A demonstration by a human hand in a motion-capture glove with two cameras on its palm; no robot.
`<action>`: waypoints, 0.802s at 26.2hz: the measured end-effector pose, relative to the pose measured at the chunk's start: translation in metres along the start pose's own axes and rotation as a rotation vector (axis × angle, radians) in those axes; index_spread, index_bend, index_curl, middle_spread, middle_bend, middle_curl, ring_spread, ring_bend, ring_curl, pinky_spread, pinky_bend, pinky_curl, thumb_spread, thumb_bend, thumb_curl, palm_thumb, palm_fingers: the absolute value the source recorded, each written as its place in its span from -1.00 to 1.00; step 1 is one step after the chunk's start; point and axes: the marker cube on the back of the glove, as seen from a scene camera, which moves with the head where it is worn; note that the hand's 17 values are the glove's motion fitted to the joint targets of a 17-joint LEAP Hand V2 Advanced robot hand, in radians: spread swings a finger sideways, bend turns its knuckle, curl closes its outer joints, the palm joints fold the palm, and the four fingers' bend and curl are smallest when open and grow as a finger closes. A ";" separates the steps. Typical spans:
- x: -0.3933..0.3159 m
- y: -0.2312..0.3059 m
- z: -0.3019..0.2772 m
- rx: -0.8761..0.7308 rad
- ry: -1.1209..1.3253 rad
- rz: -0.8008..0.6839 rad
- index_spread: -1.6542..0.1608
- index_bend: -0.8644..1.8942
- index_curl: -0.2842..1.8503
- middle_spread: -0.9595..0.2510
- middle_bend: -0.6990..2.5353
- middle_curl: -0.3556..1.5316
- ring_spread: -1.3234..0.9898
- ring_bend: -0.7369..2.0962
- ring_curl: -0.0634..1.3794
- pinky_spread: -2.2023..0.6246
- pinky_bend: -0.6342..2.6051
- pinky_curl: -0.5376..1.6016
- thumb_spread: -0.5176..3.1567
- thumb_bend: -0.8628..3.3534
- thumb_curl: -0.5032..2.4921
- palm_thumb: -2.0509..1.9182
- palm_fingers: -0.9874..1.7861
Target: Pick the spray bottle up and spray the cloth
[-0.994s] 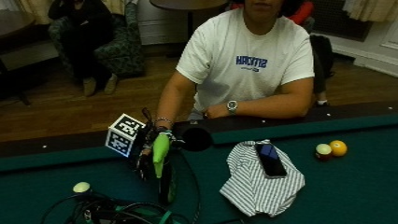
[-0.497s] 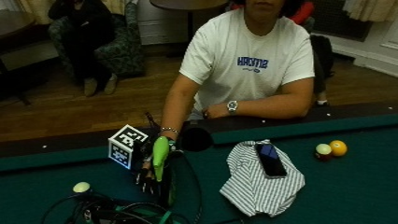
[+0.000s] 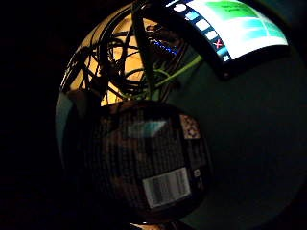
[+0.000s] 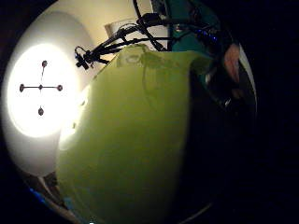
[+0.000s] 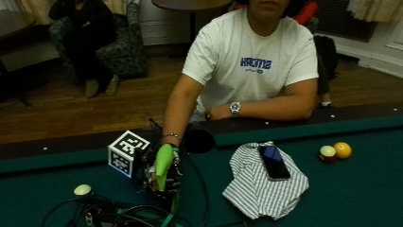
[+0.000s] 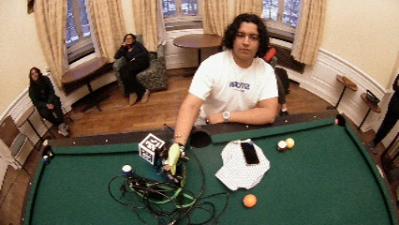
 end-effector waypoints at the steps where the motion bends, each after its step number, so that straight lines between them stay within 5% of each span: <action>1: -0.004 0.001 0.000 -0.001 -0.020 -0.013 0.49 -0.16 -0.46 0.29 -0.31 -0.15 -0.02 0.03 -0.37 0.46 -0.38 -0.18 -0.22 -0.57 -0.39 0.37 0.58; 8: -0.062 0.031 -0.013 -0.021 -0.094 -0.191 0.51 -0.14 -0.38 0.28 -0.18 -0.05 -0.03 0.03 -0.30 0.38 -0.36 -0.15 -0.34 -0.56 -0.32 0.47 0.75; 21: -0.251 0.083 -0.047 -0.257 0.029 -0.353 0.53 -0.07 -0.28 0.27 -0.13 -0.02 -0.04 0.04 -0.26 0.34 -0.34 -0.13 -0.46 -0.59 -0.24 0.50 0.73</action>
